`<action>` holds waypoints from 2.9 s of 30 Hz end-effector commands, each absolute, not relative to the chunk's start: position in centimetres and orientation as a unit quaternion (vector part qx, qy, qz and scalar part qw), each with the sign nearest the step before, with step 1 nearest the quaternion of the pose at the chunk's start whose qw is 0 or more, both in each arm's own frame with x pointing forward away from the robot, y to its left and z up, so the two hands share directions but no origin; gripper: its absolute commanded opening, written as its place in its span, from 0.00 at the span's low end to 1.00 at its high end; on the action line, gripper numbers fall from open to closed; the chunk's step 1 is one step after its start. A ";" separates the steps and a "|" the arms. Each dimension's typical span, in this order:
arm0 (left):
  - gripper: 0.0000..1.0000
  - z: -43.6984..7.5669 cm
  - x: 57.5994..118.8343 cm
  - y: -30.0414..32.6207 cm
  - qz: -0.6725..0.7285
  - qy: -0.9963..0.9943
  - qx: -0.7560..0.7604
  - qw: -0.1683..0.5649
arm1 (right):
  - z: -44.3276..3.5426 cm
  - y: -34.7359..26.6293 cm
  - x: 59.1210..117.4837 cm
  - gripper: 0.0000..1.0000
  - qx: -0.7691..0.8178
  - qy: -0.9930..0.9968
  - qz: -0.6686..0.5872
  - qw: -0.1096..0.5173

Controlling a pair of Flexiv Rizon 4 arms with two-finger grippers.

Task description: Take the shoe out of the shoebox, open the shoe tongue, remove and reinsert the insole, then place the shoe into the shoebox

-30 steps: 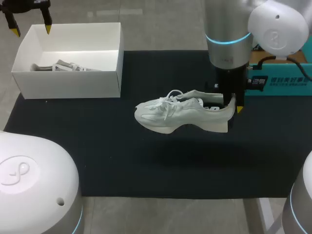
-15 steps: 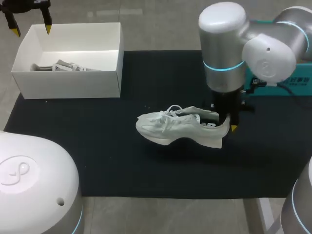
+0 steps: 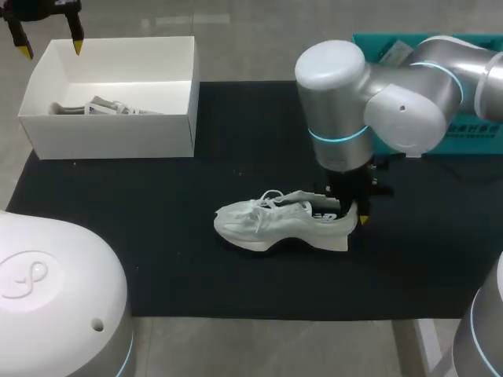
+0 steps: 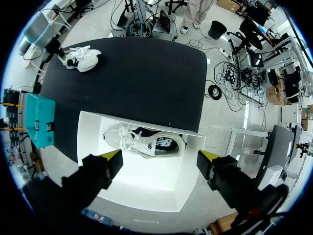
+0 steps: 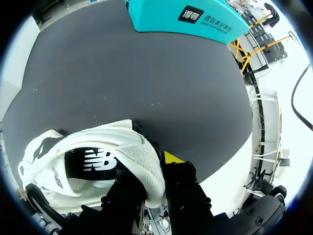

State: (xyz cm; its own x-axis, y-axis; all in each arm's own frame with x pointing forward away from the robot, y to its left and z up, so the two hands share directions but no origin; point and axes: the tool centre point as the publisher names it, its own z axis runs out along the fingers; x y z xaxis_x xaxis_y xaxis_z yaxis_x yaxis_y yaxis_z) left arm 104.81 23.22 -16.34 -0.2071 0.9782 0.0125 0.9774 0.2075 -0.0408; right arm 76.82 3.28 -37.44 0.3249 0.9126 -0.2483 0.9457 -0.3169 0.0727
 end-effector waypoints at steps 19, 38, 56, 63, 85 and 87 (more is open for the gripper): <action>1.00 -16.3 104.8 23.3 0.012 -0.777 -0.630 0.018 | -33.4 2.7 77.3 1.00 0.793 0.608 -0.031 0.010; 1.00 -16.3 104.8 23.3 0.012 -0.777 -0.630 0.018 | -32.4 3.6 81.3 1.00 0.388 0.911 -0.036 0.133; 1.00 -16.3 104.8 23.3 0.012 -0.777 -0.630 0.018 | -32.4 3.6 81.3 1.00 0.388 0.911 -0.036 0.133; 1.00 -16.3 104.8 23.3 0.012 -0.777 -0.630 0.018 | -29.8 1.5 81.9 1.00 0.373 0.921 0.064 0.093; 1.00 -16.3 104.8 23.3 0.012 -0.777 -0.630 0.018 | -28.9 0.4 83.2 1.00 0.268 0.923 0.253 0.110; 1.00 -16.3 104.8 23.3 0.012 -0.777 -0.630 0.018 | -28.9 0.6 82.7 1.00 0.177 0.918 0.336 0.116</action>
